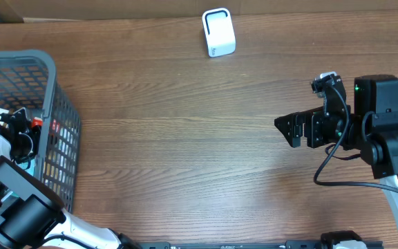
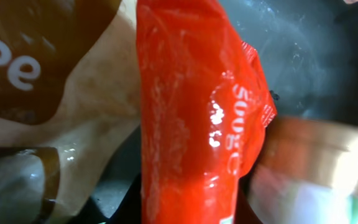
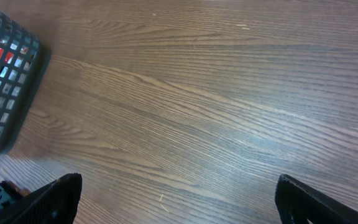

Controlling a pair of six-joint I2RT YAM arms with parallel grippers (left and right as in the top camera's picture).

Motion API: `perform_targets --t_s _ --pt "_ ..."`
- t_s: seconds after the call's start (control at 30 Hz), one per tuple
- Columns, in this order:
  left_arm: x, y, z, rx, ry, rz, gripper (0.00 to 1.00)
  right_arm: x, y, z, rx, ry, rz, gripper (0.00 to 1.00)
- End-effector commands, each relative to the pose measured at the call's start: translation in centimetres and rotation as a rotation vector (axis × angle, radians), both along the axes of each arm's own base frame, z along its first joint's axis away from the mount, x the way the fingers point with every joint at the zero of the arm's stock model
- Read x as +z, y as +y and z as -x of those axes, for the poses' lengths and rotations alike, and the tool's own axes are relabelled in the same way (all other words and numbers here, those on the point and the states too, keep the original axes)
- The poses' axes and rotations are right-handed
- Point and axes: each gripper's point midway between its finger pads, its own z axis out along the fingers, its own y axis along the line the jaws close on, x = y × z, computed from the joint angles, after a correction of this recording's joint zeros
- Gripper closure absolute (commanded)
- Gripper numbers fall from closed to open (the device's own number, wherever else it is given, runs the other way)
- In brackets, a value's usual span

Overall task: Scan the item barcode
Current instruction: 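Lift the spaghetti pack out and lay it on the table center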

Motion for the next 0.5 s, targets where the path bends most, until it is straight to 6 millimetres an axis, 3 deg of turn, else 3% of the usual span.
perform_targets --t_s 0.0,0.1,0.27,0.47 --pt "-3.0 -2.0 1.3 0.05 0.114 0.087 0.96 1.1 0.0 -0.3 0.001 -0.035 -0.004 0.0" --pt "-1.3 -1.2 0.5 0.049 0.104 0.077 0.96 1.1 0.0 -0.3 0.001 -0.035 -0.004 0.0" --pt "4.0 0.8 -1.5 0.05 0.06 0.035 0.96 1.2 0.0 -0.4 0.001 -0.04 -0.004 0.0" --pt "13.4 3.1 -4.2 0.075 -0.055 -0.055 0.96 1.3 0.0 -0.5 0.001 -0.045 -0.005 0.0"
